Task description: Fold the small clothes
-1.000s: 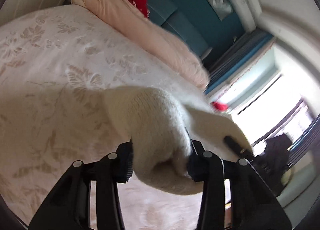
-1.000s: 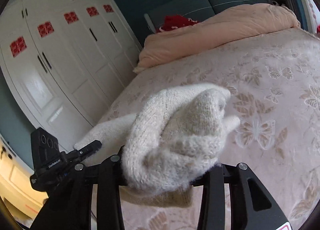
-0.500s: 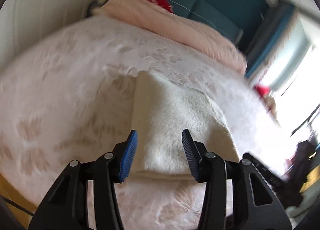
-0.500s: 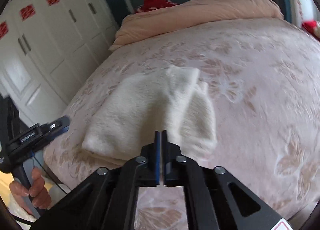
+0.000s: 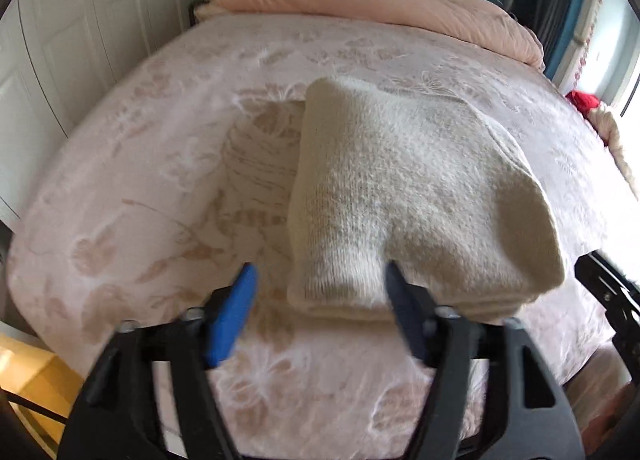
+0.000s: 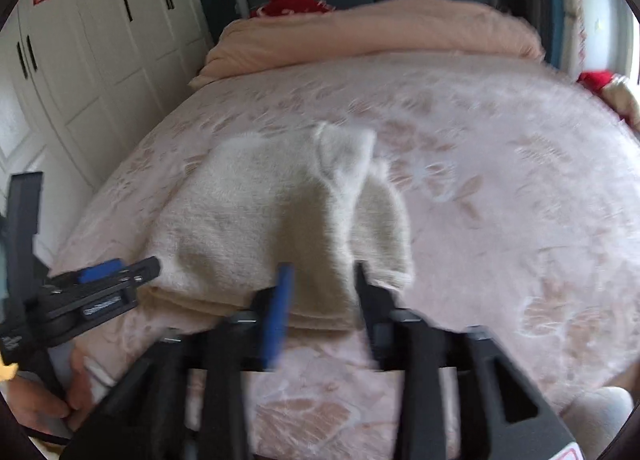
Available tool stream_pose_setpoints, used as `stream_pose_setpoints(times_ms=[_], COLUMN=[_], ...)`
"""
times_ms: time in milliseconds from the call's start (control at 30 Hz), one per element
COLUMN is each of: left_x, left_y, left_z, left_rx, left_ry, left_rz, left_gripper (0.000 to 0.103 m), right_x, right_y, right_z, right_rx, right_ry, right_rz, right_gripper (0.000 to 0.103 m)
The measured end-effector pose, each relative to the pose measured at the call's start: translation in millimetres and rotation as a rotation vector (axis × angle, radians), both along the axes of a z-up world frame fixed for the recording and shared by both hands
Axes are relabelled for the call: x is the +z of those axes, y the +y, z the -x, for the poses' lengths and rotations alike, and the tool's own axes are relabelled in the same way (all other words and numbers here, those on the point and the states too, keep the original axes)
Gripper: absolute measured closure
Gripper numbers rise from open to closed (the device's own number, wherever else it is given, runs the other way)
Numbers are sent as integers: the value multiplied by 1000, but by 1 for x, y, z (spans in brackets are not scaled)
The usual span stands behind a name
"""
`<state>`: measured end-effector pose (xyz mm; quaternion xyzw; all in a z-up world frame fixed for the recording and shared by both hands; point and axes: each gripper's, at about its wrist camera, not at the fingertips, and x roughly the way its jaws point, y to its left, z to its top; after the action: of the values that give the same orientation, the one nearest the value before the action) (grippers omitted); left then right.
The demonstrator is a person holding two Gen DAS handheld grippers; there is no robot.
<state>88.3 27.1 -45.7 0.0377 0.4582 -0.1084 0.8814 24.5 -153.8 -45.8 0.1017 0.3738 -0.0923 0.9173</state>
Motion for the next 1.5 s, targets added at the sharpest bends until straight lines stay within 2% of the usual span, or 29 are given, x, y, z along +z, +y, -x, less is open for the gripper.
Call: stream_pose_setpoints(times_ms=[67,133,267,400,567,667,833,1500], left_x=[4,7,5,-9,-22,-21,-24,-21], left_y=[-1,-3,-7,-8,-4,-1,-3,-5], left_z=[14,28,54,65,69,70,73,81], left_rx=[-2,-5,-14,-16,21,24,16,23], left_ry=[-33,-69,-129,-134,-128,-134,-142,-176], left_rz=[-21,-53,-106,-136,-131,-104,-110,-98], left_gripper=[24,14,10,10,10,10,10,10], right_x=[-2,-11,-28,-44,-55,-60,-64,-64], right_y=[-1,-4,-4,-6,-3,3,17,29], right_z=[9,19,39,45,49,49,52,56], right_rx=[-25,-54,-118,-129,-139,-124,-87,-78], right_ry=[-14,-11,4,53,50,62,54,54], right_rz=[29,37,-6,-29,-21,-25,13,30], right_gripper=[35,28,23,23,21,21,21,20])
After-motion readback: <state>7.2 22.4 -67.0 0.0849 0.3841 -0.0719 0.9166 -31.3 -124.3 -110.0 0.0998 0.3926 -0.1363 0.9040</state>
